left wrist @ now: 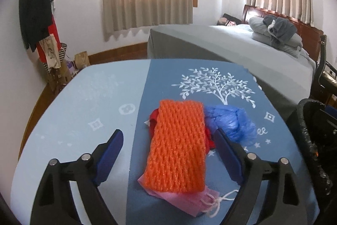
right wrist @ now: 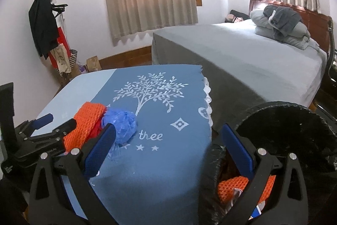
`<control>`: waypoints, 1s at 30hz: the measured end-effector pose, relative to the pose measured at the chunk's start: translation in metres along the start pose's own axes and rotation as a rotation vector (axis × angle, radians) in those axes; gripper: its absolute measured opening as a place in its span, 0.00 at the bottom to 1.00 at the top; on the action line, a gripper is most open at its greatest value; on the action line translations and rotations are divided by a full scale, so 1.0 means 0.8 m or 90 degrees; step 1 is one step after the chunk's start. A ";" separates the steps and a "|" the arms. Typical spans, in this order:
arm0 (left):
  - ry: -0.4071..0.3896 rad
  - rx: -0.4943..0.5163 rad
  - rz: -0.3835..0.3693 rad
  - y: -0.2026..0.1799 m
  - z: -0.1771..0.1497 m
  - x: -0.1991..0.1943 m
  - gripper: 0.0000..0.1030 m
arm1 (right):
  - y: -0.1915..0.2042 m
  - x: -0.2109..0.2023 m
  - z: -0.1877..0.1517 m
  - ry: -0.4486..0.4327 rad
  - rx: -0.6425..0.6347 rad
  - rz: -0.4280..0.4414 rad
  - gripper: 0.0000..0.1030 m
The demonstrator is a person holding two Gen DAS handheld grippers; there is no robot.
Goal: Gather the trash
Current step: 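Grasp the orange mesh with the left tool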
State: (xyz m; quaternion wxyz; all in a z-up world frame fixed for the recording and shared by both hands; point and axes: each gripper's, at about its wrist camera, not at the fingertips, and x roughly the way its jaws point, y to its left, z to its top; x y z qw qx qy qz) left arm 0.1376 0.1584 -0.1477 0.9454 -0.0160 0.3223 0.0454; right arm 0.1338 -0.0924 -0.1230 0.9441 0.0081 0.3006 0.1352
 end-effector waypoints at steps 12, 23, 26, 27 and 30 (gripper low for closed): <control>0.062 0.001 -0.032 0.002 -0.006 0.040 0.68 | 0.009 0.027 0.000 0.021 -0.005 0.009 0.95; 0.073 -0.008 -0.061 0.001 -0.006 0.038 0.28 | 0.015 0.034 0.002 0.025 -0.009 0.014 0.95; 0.058 -0.015 -0.063 0.004 -0.001 0.029 0.20 | 0.018 0.034 0.004 0.024 -0.009 0.016 0.95; 0.053 -0.017 -0.063 0.005 0.001 0.026 0.18 | 0.019 0.034 0.004 0.023 -0.010 0.017 0.95; 0.029 -0.025 -0.063 0.012 0.009 0.014 0.12 | 0.023 0.036 0.008 0.023 -0.011 0.021 0.95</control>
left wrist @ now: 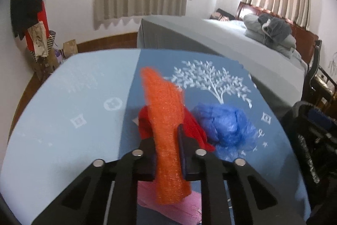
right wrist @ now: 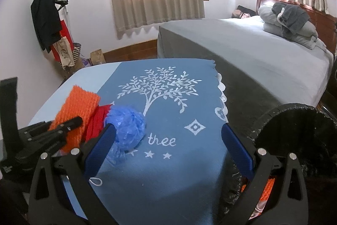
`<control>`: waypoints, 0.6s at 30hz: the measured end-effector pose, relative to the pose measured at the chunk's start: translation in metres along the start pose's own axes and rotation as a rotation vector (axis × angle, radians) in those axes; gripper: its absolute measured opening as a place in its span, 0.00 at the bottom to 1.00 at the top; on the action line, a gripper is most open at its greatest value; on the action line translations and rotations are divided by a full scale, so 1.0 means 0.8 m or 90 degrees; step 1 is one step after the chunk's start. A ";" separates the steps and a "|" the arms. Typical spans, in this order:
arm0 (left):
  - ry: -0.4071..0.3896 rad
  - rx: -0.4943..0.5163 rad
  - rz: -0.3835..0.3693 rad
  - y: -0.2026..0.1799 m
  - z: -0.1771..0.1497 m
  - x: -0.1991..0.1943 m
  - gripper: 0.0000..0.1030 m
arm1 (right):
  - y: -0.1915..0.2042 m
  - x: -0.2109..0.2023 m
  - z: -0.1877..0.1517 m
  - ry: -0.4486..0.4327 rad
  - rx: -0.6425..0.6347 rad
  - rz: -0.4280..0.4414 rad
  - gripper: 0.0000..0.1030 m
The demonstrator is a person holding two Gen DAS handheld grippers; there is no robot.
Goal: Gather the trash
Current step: 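Grasp the orange mesh with the left tool, then grasp the blue plastic bag with the right tool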
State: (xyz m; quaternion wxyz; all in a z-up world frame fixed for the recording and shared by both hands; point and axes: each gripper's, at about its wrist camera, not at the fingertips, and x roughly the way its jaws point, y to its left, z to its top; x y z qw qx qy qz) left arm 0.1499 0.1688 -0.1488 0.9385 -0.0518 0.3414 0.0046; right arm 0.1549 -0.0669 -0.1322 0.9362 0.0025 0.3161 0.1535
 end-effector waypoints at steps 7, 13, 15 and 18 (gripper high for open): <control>-0.025 -0.020 0.017 0.023 0.015 -0.013 0.12 | 0.014 0.017 0.006 0.006 0.000 0.012 0.95; -0.010 -0.023 0.035 0.036 0.009 -0.004 0.11 | 0.027 0.040 0.006 0.026 -0.001 0.020 0.95; -0.009 -0.024 0.040 0.039 0.006 -0.004 0.11 | 0.031 0.049 0.006 0.032 -0.005 0.019 0.95; -0.009 -0.019 0.046 0.041 0.005 -0.002 0.11 | 0.036 0.062 0.006 0.043 -0.003 0.019 0.95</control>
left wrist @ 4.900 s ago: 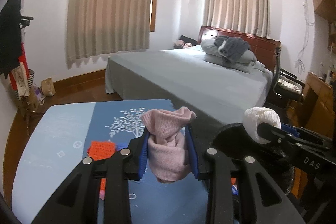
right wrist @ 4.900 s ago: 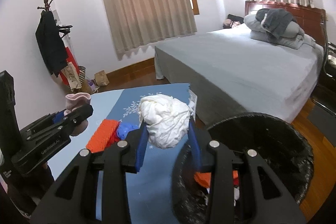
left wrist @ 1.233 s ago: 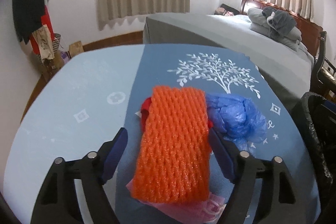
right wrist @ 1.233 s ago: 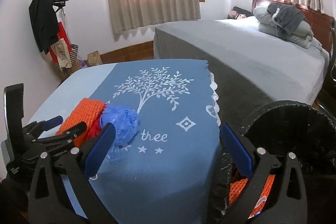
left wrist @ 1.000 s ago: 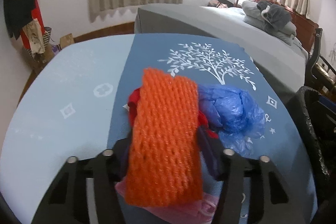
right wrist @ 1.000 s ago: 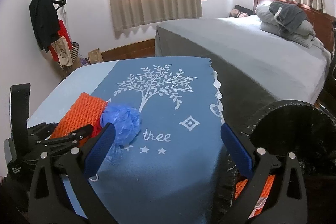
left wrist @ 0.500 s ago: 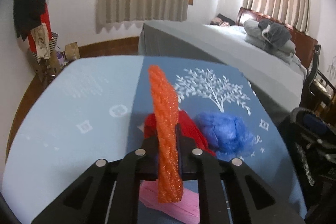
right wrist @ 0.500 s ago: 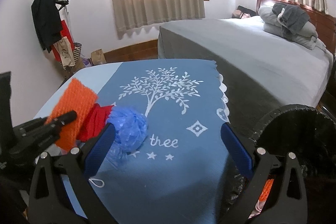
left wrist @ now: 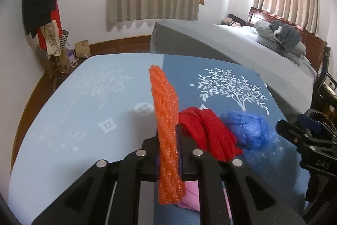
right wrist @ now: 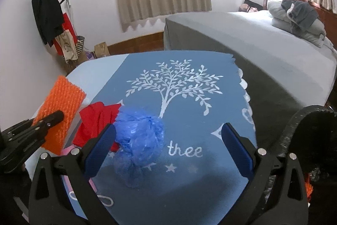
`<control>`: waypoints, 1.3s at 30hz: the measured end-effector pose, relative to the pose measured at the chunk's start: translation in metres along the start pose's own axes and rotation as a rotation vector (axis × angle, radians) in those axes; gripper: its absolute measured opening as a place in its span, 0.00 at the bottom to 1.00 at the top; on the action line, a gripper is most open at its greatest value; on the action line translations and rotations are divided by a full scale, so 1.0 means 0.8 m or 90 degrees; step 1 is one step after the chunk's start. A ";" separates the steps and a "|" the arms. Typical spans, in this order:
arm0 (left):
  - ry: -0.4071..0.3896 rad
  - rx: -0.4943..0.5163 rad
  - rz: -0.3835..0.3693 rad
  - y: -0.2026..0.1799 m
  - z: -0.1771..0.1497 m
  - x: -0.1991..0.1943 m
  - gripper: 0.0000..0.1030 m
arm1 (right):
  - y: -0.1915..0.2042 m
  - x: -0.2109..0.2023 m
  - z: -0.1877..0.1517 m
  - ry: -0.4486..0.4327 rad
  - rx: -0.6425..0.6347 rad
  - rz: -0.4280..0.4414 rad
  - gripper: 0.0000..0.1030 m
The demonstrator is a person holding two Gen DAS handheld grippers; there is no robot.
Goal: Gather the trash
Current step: 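Grasp the blue plastic bag with the right tool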
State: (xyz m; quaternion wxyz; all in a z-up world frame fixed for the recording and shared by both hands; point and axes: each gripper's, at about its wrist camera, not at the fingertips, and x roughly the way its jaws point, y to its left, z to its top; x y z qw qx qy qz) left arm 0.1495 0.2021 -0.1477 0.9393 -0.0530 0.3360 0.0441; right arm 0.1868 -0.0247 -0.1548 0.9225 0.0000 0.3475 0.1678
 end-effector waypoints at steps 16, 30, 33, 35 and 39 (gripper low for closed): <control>-0.002 -0.004 0.012 0.008 -0.002 0.005 0.11 | 0.033 0.047 0.007 0.051 -0.020 0.019 0.84; -0.019 -0.001 0.006 0.004 0.002 -0.008 0.11 | 0.030 0.030 0.005 0.069 -0.014 0.076 0.49; -0.026 0.004 0.004 0.000 0.007 -0.014 0.11 | 0.025 0.016 0.011 0.050 -0.015 0.070 0.49; -0.030 0.006 0.003 -0.003 0.009 -0.018 0.11 | 0.021 0.006 0.016 0.038 -0.012 0.068 0.49; -0.042 0.011 -0.004 -0.013 0.016 -0.028 0.11 | 0.010 -0.015 0.025 0.014 -0.006 0.063 0.49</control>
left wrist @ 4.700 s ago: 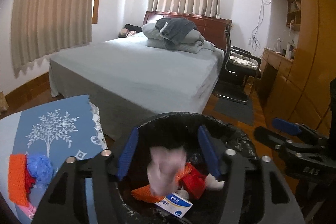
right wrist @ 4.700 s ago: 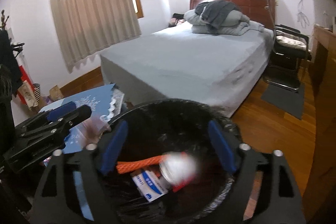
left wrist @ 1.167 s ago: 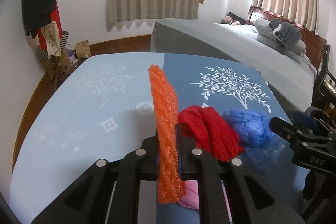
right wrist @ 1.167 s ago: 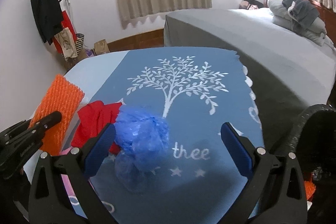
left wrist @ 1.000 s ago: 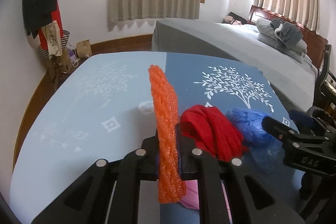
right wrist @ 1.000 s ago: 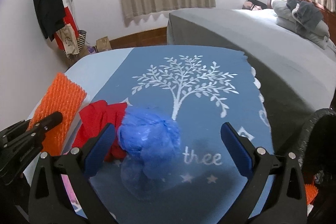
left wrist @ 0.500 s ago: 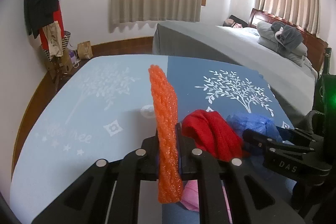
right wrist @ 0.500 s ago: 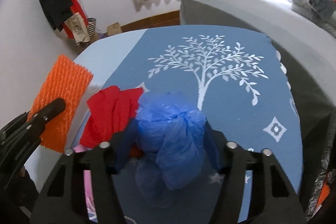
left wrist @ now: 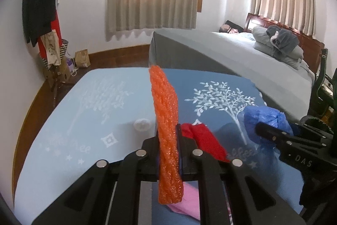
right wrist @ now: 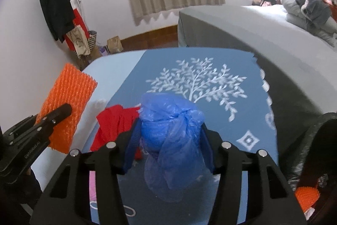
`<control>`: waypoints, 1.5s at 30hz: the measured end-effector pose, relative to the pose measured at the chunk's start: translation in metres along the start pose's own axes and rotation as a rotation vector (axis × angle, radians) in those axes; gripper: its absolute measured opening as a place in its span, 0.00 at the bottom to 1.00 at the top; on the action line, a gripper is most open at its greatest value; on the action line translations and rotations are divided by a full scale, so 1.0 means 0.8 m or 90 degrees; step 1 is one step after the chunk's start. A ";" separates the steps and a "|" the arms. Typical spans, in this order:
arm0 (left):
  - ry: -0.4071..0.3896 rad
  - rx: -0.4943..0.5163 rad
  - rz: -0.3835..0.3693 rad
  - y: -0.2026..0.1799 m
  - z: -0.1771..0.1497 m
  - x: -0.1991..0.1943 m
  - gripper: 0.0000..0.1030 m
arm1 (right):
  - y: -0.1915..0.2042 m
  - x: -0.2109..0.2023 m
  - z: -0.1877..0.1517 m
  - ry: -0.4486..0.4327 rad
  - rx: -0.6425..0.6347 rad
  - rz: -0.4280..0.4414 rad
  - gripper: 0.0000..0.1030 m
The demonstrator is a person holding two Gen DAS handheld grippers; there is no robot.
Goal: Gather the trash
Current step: 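Grasp the blue plastic bag with the right tool, then carry the orange mesh and blue bag over the black bin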
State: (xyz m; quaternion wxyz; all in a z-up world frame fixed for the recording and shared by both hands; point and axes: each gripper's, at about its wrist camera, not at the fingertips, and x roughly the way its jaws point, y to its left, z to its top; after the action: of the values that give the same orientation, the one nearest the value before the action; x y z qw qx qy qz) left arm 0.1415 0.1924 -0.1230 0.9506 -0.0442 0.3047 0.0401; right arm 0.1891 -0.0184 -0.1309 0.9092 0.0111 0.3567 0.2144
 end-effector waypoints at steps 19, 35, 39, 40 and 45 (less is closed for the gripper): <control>-0.037 0.042 -0.062 -0.066 0.021 -0.050 0.11 | -0.025 -0.091 0.014 -0.072 0.017 -0.022 0.50; -0.059 0.075 -0.122 -0.124 0.022 -0.091 0.11 | -0.057 -0.164 0.000 -0.110 0.036 -0.054 0.50; -0.064 0.084 -0.136 -0.141 0.022 -0.100 0.11 | -0.066 -0.179 -0.004 -0.118 0.041 -0.064 0.51; -0.064 0.086 -0.140 -0.145 0.022 -0.102 0.11 | -0.068 -0.182 -0.005 -0.120 0.042 -0.066 0.51; -0.068 0.098 -0.159 -0.164 0.022 -0.111 0.11 | -0.080 -0.200 -0.010 -0.132 0.051 -0.081 0.51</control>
State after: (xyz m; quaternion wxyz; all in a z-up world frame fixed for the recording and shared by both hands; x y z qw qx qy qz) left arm 0.0932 0.0593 -0.0495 0.9636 -0.0064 0.2481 -0.0996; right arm 0.1036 -0.1409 -0.0446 0.9517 0.0471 0.2694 0.1399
